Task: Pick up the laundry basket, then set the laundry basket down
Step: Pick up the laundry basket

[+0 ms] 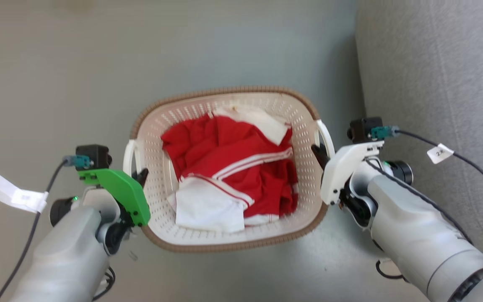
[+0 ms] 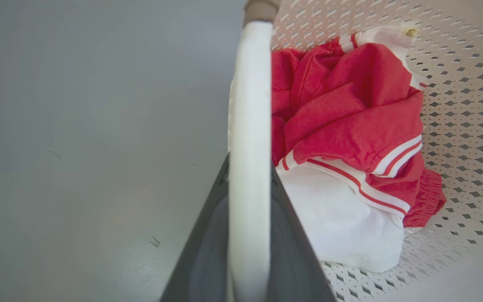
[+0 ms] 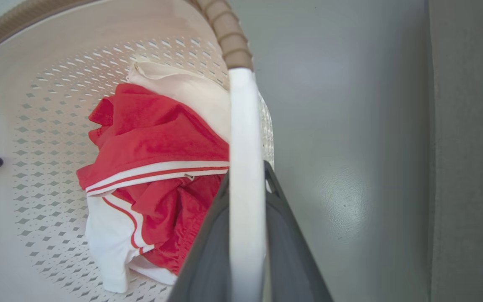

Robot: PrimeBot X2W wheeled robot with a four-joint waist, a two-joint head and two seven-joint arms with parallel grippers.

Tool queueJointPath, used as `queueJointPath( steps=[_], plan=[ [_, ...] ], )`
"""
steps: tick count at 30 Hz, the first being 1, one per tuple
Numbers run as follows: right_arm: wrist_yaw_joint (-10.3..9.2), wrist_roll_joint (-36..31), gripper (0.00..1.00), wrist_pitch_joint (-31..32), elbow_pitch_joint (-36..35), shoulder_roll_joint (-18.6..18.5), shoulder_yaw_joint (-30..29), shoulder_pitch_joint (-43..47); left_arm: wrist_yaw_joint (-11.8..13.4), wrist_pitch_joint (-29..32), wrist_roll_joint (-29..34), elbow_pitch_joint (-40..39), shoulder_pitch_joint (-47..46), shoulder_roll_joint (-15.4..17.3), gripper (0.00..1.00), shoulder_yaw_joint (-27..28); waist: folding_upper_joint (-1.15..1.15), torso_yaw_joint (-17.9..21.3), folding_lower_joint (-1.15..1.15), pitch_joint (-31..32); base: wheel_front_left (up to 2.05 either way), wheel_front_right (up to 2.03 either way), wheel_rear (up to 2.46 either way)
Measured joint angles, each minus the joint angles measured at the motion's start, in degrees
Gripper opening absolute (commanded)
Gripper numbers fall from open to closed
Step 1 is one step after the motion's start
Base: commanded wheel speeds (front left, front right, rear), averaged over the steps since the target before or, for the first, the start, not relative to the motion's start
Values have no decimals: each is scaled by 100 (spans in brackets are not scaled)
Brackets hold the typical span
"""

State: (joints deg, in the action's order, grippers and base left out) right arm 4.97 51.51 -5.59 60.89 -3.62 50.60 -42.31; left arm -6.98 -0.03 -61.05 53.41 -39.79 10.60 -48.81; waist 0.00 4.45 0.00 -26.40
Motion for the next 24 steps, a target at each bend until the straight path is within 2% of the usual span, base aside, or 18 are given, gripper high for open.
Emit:
queueJointPath(
  steps=[24],
  plan=[
    [66, 505, 0, 801, 261, 8, 516, 1056, 1, 449, -516, 530, 1074, -338, 0, -392, 0, -1, 0, 1972, 0, 0, 0]
  ],
)
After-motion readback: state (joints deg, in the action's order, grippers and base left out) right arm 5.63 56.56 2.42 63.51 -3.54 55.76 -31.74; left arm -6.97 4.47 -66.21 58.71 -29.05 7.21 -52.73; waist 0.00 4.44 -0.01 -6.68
